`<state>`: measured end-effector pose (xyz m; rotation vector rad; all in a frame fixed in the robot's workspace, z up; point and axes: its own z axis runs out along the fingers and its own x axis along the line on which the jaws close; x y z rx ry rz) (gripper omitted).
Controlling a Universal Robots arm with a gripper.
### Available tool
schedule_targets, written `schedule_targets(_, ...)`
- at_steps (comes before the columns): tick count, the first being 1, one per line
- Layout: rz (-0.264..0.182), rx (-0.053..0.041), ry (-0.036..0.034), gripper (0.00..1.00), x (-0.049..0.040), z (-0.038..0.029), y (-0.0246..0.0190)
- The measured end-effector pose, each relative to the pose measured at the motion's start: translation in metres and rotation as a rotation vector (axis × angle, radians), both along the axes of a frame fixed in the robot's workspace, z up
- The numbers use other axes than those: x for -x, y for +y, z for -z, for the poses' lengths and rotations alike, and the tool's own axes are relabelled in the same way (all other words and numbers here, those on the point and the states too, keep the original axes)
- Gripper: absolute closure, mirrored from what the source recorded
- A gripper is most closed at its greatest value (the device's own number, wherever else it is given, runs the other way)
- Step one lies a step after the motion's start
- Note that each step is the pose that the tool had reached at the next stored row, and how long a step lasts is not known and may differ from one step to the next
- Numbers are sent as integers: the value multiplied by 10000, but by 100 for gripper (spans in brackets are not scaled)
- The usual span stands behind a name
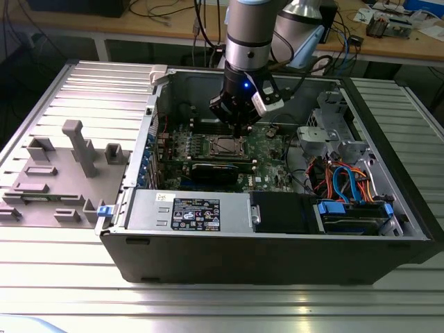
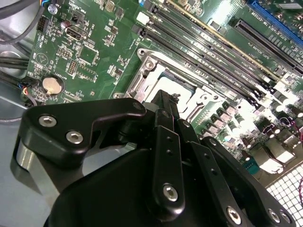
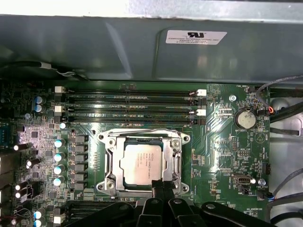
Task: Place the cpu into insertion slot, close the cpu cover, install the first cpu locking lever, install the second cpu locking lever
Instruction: 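Install the second cpu locking lever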
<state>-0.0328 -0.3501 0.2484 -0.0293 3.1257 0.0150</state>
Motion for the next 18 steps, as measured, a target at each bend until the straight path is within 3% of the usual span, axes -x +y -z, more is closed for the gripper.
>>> schedule_targets(11, -2, 1, 1, 89, -1, 0, -23)
schedule_targets(13, 0, 0, 0, 89, 0, 1, -41)
schedule_targets(17, 1, -8, 28, 89, 0, 8, -126)
schedule_targets(18, -1, -239, 79, 89, 0, 25, -165)
